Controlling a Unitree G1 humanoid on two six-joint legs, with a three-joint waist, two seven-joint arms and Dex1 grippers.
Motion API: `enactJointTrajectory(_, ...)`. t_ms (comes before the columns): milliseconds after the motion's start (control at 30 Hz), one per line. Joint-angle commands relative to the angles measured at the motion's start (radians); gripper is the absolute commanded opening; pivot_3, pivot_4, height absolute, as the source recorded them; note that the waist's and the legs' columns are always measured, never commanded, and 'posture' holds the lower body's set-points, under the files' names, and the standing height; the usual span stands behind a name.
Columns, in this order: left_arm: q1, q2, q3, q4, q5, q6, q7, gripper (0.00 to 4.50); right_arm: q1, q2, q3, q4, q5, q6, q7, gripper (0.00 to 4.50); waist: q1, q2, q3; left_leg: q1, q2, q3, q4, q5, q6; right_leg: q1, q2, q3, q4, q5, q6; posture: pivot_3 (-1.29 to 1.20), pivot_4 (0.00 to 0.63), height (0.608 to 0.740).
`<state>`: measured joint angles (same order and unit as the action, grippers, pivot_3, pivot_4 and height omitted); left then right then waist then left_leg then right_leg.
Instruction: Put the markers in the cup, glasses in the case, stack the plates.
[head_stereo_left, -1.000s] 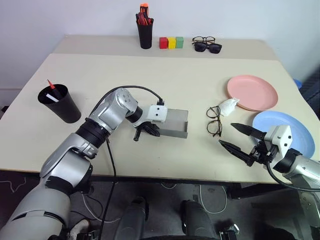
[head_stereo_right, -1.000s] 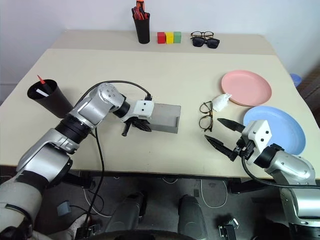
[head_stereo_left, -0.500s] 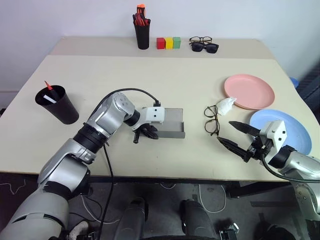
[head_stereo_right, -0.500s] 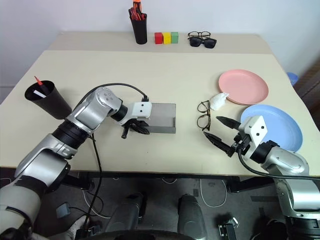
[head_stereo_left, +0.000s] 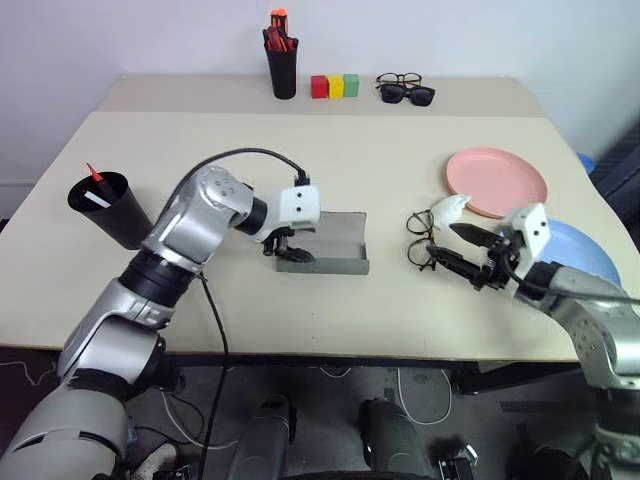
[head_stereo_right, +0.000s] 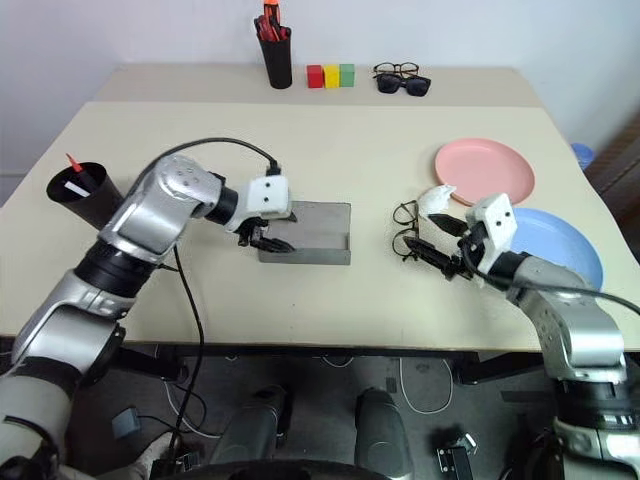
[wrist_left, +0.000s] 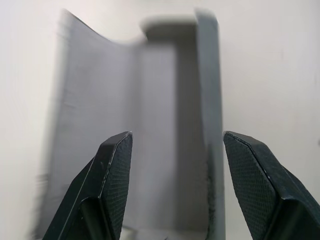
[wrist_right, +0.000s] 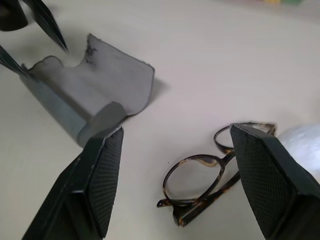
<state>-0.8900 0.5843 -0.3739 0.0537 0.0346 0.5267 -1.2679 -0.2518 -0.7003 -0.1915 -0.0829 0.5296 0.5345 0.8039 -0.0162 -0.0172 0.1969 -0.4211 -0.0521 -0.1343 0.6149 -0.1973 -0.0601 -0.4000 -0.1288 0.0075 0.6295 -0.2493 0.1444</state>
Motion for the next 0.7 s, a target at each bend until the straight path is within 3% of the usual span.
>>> enactJointTrajectory(33,0.09,0.036,0.104,-0.202,-0.071,0.05,0.042,2.92,-0.101,0.004,0.014,0.108,0.032,0.098,0.023,3.45,-0.003,0.0,0.0,0.0,0.0,0.0,0.0,0.0,0.0,0.0,0.0,0.0,0.0,0.0,0.0,0.0,0.15,0.74)
enactJointTrajectory(200,0.32,0.037,0.216,-0.452,-0.121,0.132,0.191,2.92,-0.265,-0.012,0.052,0.302,0.02,0.21,0.071,3.45,-0.004,0.002,0.001,0.001,0.0,0.001,-0.001,0.0,0.0,-0.001,0.0,0.002,0.001,0.0,0.0,0.0,0.15,0.74)
enactJointTrajectory(267,0.42,-0.011,0.277,-0.527,-0.137,0.125,0.291,2.92,-0.311,-0.017,0.058,0.361,0.017,0.236,0.095,3.45,-0.001,0.002,0.001,0.002,0.0,0.001,-0.001,0.0,0.0,0.0,0.001,0.002,0.001,0.0,0.0,0.0,0.15,0.74)
enactJointTrajectory(433,0.641,-0.169,0.413,-0.58,-0.068,-0.149,0.597,2.92,-0.369,-0.036,0.087,0.454,-0.021,0.249,0.147,3.45,0.004,0.002,0.0,0.003,0.0,0.001,0.001,0.0,0.0,0.002,0.001,0.002,0.0,0.001,-0.001,0.0,0.15,0.74)
enactJointTrajectory(700,0.644,-0.184,0.455,-0.467,-0.141,-0.21,0.653,2.92,-0.356,-0.042,0.095,0.47,-0.051,0.259,0.175,3.45,0.004,0.002,0.0,0.005,0.0,0.003,0.001,0.0,0.0,0.003,0.001,0.004,0.0,0.0,-0.004,0.0,0.15,0.74)
